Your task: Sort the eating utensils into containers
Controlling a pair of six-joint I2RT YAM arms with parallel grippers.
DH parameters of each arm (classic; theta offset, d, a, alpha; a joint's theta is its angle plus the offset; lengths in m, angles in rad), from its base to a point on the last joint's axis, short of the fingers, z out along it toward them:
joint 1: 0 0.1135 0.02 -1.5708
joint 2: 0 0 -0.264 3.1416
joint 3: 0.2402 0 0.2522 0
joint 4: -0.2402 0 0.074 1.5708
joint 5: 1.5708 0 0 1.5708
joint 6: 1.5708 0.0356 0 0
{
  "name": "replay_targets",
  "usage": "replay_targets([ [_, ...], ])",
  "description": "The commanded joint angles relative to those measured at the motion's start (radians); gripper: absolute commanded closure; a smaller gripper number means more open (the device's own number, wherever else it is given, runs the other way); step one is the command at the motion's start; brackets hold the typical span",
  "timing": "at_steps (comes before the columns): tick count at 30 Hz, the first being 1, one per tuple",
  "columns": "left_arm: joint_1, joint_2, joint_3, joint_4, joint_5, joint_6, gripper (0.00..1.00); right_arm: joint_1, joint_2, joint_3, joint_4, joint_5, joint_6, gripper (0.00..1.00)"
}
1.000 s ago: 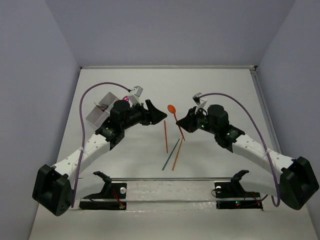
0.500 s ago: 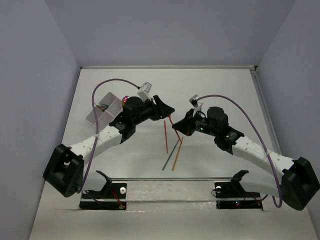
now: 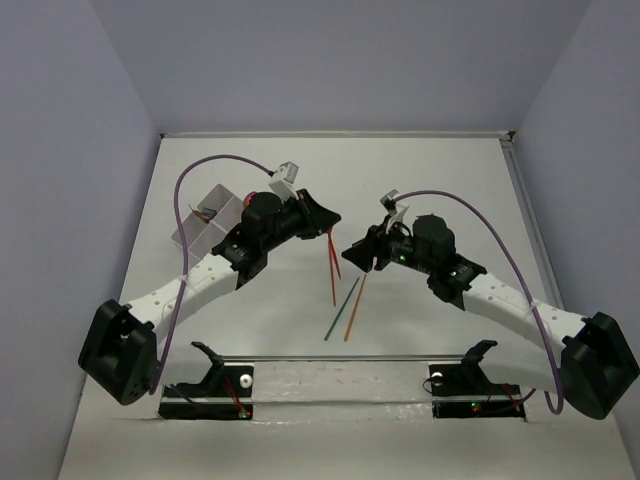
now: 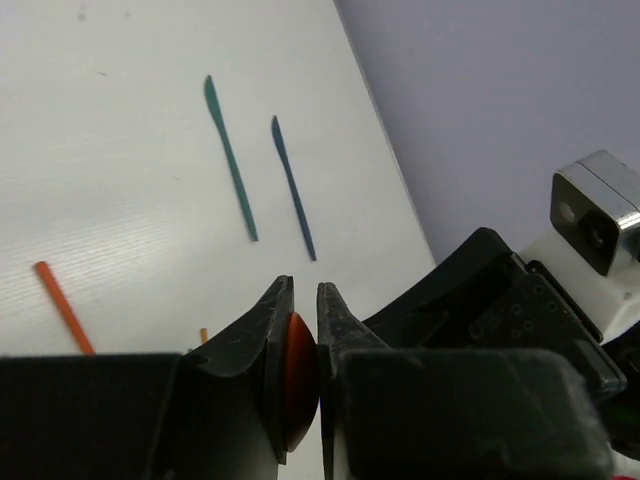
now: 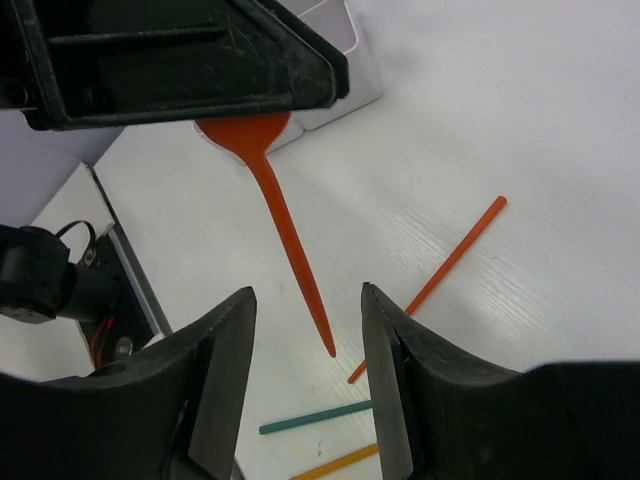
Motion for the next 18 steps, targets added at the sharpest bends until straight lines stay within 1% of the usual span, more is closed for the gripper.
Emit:
replay_targets([
  [1,0.056,-0.095,0.056,-0.077,-0.127,0.103,0.94,0.004,-0.028,-0.014,0.054,0.039,0.009,0.45],
  [2,0.076,-0.101,0.062,-0.091,-0.131,0.11,0.94,0.004,-0.032,-0.015,0.057,0.04,0.012,0.37],
  [3,0.099,-0.109,0.074,-0.12,-0.131,0.117,0.94,0.004,-0.037,-0.021,0.062,0.048,0.014,0.34],
  [4,0.155,-0.124,0.082,-0.137,-0.133,0.133,0.94,0.004,-0.039,-0.024,0.064,0.051,0.015,0.29],
  [5,0.191,-0.132,0.09,-0.149,-0.131,0.133,0.94,0.004,-0.04,-0.026,0.065,0.057,0.015,0.26],
  [8,0.292,-0.155,0.145,-0.218,-0.151,0.181,0.94,0.004,-0.045,-0.035,0.071,0.067,0.023,0.26],
  [9,0.339,-0.158,0.168,-0.241,-0.204,0.221,0.94,0.004,-0.045,-0.035,0.071,0.065,0.023,0.26],
  [10,0.358,-0.158,0.207,-0.257,-0.234,0.241,0.94,0.004,-0.043,-0.034,0.07,0.067,0.021,0.26],
  [11,0.372,-0.158,0.226,-0.278,-0.298,0.261,0.94,0.004,-0.043,-0.035,0.071,0.067,0.021,0.26],
  [13,0.392,-0.138,0.281,-0.298,-0.367,0.327,0.94,0.004,-0.045,-0.037,0.071,0.068,0.023,0.26],
  [14,0.403,-0.124,0.297,-0.303,-0.424,0.35,0.94,0.004,-0.048,-0.037,0.071,0.07,0.023,0.26],
  [15,0.403,-0.106,0.333,-0.314,-0.453,0.388,0.94,0.004,-0.049,-0.037,0.071,0.071,0.023,0.26],
  [17,0.415,-0.06,0.349,-0.321,-0.507,0.419,0.94,0.004,-0.054,-0.04,0.071,0.074,0.023,0.26],
  [18,0.426,-0.046,0.347,-0.299,-0.516,0.442,0.94,0.004,-0.056,-0.04,0.07,0.08,0.023,0.26],
])
